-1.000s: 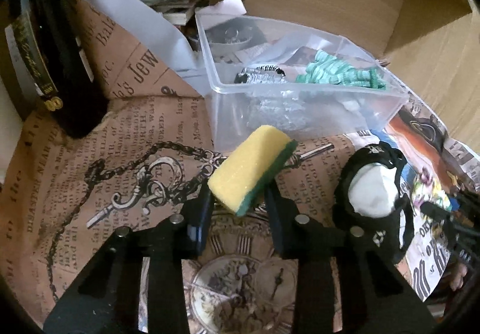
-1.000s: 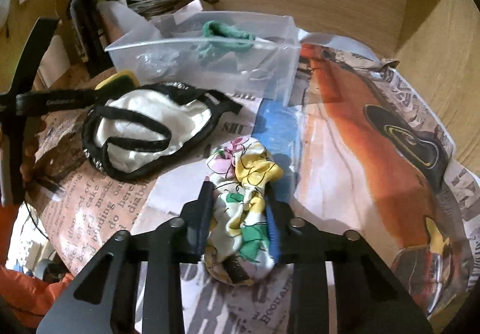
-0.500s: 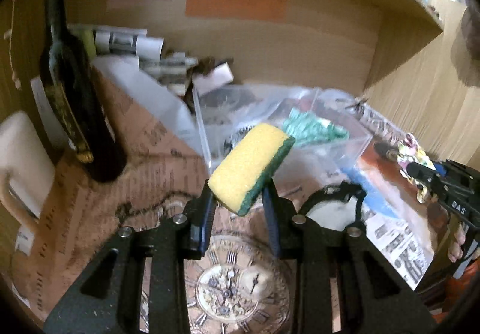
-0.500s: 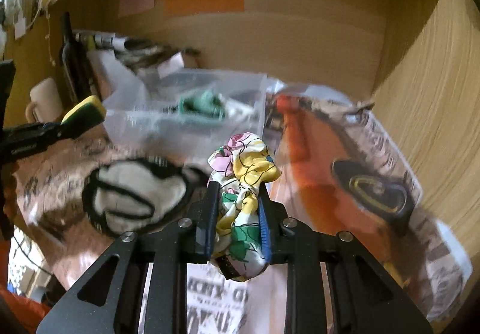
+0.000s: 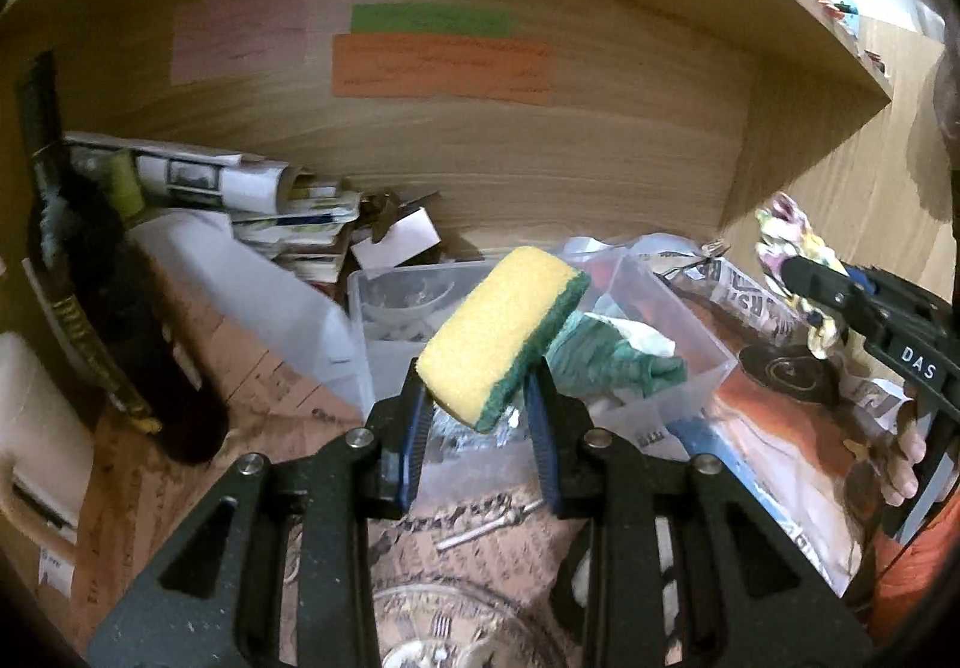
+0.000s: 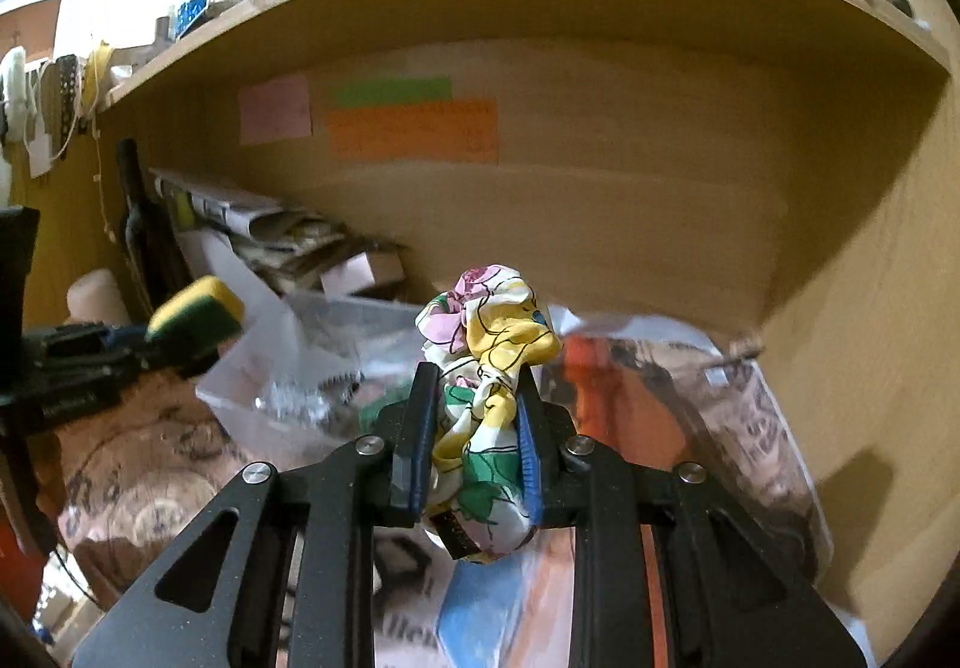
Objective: Organize soft objects
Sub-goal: 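Drop the sponge and floral scrunchie into the clear box while both tools open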
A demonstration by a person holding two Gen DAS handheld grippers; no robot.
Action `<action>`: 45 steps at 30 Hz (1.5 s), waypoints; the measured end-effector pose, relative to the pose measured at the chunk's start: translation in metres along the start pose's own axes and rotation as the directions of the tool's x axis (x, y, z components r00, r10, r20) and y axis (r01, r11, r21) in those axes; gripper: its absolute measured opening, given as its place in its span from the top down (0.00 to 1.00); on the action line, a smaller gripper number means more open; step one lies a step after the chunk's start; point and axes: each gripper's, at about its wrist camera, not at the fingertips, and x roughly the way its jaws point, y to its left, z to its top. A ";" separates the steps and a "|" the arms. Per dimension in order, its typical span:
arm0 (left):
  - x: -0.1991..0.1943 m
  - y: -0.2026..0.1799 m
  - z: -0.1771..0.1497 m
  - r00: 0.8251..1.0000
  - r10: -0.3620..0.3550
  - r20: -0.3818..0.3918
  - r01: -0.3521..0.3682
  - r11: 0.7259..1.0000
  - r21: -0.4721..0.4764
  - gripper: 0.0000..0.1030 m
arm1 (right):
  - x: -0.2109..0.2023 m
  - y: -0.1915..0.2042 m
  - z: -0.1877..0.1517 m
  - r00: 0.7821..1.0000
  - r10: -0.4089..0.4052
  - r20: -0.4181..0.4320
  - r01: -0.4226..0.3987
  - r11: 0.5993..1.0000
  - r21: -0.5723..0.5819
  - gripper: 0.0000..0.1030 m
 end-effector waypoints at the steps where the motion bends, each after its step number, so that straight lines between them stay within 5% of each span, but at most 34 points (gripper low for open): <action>1: 0.002 -0.002 0.001 1.000 -0.002 -0.002 0.002 1.000 0.002 0.70 | 0.005 0.000 0.003 1.000 0.004 0.000 -0.004 1.000 0.000 0.79; 12: 0.054 -0.017 0.014 0.995 -0.030 -0.097 0.034 0.998 0.046 0.70 | 0.068 0.003 0.010 0.996 0.013 -0.094 -0.014 1.000 -0.014 0.79; 26: 0.112 -0.031 -0.001 0.973 -0.028 -0.228 0.050 0.994 0.095 0.70 | 0.125 0.007 -0.017 0.965 0.017 -0.262 -0.024 0.999 -0.025 0.78; 36: 0.093 -0.027 -0.003 0.981 -0.012 -0.193 0.034 0.993 0.109 0.41 | 0.112 0.011 -0.014 0.970 0.018 -0.244 -0.032 0.998 -0.056 0.32; 45: 0.045 -0.018 -0.006 0.992 -0.024 -0.124 0.034 0.996 0.081 0.11 | 0.073 0.018 -0.003 0.988 0.001 -0.155 -0.016 0.995 -0.097 0.15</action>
